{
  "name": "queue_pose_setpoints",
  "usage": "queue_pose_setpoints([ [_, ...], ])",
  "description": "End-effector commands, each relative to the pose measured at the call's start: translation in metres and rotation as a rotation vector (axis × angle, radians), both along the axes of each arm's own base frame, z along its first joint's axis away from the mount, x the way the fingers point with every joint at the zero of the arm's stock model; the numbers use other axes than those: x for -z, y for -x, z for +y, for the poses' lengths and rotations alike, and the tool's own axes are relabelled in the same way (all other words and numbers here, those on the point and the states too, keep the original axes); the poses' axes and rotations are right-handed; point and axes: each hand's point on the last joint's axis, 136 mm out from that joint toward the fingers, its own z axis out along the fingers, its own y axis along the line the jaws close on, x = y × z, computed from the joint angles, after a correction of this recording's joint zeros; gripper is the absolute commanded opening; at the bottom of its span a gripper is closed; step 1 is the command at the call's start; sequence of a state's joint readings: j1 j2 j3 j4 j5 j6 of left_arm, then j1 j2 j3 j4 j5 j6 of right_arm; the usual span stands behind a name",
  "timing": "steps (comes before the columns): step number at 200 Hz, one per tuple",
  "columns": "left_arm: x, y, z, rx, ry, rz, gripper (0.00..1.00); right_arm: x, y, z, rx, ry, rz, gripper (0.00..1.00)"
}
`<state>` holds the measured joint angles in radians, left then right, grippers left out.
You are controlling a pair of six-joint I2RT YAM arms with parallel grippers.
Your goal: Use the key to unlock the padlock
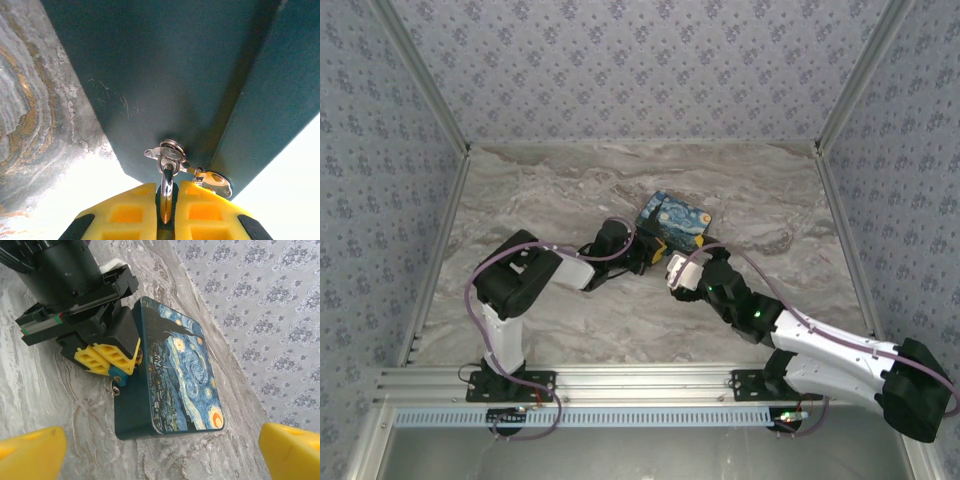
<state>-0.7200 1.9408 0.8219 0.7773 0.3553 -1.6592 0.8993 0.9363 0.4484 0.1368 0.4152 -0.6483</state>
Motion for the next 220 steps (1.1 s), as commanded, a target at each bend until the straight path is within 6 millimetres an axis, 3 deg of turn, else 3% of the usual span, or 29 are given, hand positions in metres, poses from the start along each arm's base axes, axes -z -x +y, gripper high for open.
queue_pose_setpoints([
  [1,-0.02,-0.004,-0.004,0.01,0.046,-0.021,0.0,0.006,0.001,-0.001,-0.019,0.048,-0.014,1.0],
  [38,-0.022,-0.004,-0.004,0.011,0.05,-0.022,0.0,0.025,-0.004,0.006,-0.038,0.11,-0.004,0.96],
  [111,-0.022,-0.002,-0.006,0.014,0.061,-0.013,0.0,0.058,-0.033,0.026,-0.04,0.1,0.046,0.64],
  [129,-0.021,-0.002,-0.005,0.014,0.06,-0.014,0.0,0.06,-0.042,0.027,-0.023,0.072,0.037,0.51],
  [220,-0.022,-0.002,-0.007,0.009,0.072,-0.014,0.0,0.067,-0.06,0.038,-0.021,0.051,0.044,0.43],
])
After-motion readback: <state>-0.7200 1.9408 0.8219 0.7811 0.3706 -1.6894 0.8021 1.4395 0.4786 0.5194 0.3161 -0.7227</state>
